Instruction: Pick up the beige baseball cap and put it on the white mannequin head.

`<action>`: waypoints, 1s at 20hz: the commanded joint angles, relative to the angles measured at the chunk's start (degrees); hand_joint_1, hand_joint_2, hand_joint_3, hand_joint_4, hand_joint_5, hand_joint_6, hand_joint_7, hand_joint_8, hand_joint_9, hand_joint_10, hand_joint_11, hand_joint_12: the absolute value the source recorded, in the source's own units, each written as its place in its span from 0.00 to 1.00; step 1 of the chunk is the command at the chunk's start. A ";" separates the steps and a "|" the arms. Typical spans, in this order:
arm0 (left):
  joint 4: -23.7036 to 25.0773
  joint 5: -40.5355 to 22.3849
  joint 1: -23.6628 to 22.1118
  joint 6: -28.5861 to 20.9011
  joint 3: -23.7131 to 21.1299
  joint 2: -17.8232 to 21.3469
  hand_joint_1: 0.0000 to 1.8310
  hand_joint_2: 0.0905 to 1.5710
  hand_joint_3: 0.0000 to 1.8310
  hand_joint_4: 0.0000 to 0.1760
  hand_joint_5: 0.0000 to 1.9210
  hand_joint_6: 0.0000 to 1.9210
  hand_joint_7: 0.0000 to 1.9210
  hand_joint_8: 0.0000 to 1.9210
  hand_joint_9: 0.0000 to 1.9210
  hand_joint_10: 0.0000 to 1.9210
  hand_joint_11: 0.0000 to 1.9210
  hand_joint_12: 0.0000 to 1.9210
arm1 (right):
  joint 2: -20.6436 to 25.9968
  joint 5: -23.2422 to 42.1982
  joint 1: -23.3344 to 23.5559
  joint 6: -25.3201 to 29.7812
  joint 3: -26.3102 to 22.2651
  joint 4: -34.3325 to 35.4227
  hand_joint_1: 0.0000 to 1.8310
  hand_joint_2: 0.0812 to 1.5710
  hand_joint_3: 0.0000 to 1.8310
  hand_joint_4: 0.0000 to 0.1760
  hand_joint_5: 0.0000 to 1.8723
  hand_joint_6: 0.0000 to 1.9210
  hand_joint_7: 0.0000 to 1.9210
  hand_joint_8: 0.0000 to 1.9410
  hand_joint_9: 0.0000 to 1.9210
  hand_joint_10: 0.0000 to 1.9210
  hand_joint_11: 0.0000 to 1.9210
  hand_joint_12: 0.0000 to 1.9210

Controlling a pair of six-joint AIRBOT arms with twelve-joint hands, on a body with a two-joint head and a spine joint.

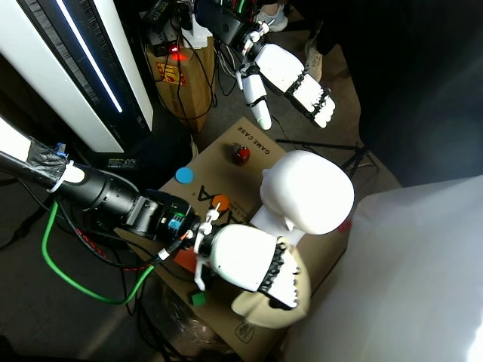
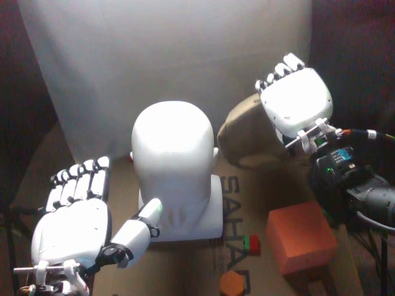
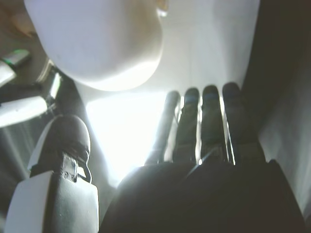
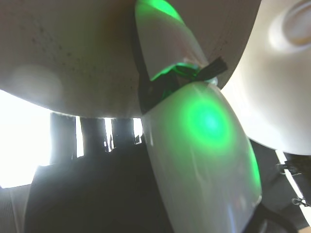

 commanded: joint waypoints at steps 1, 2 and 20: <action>4.00 -6.08 -0.22 -0.31 0.46 0.45 0.00 0.72 0.00 0.00 0.01 0.00 0.01 0.00 0.00 0.00 0.01 0.01 | 0.52 11.20 0.83 -1.14 -0.33 -1.64 0.68 0.71 0.00 0.00 0.47 0.50 0.51 0.63 0.35 0.72 0.22 0.92; 4.00 -6.07 -0.22 -0.31 0.60 0.45 0.00 0.72 0.00 0.00 0.01 0.00 0.01 0.00 0.00 0.00 0.01 0.01 | 0.88 13.37 1.31 -1.81 -1.39 -2.42 0.68 0.72 0.00 0.00 0.47 0.51 0.50 0.63 0.35 0.72 0.22 0.92; 2.94 -4.78 0.52 -7.86 2.52 1.02 0.00 0.73 0.00 0.00 0.01 0.00 0.00 0.00 0.00 0.00 0.00 0.00 | -2.97 23.02 9.58 -1.68 -5.03 -18.04 0.68 0.72 0.00 0.00 0.47 0.50 0.49 0.66 0.35 0.75 0.23 0.94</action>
